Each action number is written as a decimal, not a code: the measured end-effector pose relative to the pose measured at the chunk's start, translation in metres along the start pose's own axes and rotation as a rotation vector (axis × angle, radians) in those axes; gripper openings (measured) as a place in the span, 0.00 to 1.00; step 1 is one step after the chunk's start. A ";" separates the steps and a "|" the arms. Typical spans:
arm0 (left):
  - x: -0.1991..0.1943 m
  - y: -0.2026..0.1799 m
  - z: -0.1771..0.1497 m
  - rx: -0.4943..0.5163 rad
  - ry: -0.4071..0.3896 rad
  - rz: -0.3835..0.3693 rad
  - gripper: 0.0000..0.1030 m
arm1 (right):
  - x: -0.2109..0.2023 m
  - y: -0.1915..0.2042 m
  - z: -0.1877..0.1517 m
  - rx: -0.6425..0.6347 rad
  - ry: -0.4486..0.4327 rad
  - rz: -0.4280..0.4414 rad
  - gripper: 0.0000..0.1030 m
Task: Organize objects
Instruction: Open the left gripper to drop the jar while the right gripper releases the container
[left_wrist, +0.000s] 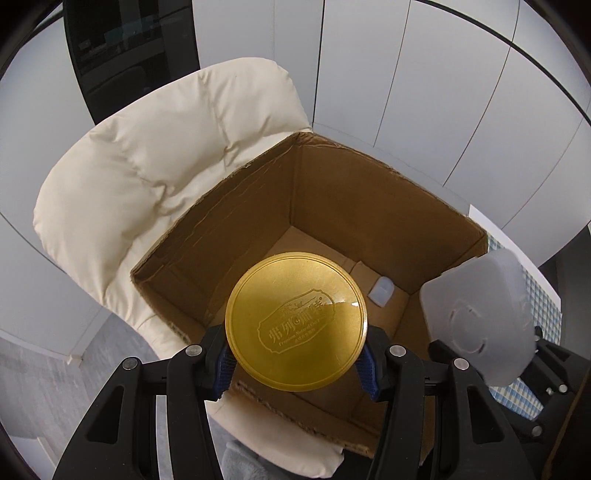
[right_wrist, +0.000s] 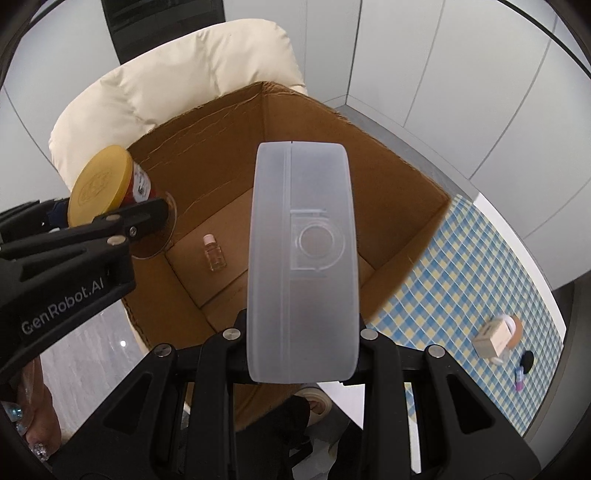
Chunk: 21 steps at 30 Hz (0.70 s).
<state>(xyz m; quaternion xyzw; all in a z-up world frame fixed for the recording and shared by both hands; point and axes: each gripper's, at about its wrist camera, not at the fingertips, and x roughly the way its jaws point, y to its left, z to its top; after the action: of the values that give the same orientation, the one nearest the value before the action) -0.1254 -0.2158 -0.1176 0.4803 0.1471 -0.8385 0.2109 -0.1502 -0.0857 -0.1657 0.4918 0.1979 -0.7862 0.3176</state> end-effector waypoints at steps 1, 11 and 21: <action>0.001 0.001 0.000 -0.004 0.001 -0.006 0.59 | 0.003 0.000 0.001 0.001 -0.001 0.009 0.31; -0.008 0.021 0.005 -0.049 -0.024 -0.012 0.94 | -0.006 0.000 -0.001 0.017 -0.065 0.020 1.00; -0.017 0.025 0.005 -0.050 -0.043 -0.009 0.94 | -0.004 -0.002 -0.006 0.036 -0.039 0.024 1.00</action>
<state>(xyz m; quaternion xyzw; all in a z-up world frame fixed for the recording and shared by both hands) -0.1093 -0.2359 -0.1011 0.4562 0.1657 -0.8456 0.2221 -0.1467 -0.0790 -0.1643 0.4843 0.1716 -0.7952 0.3221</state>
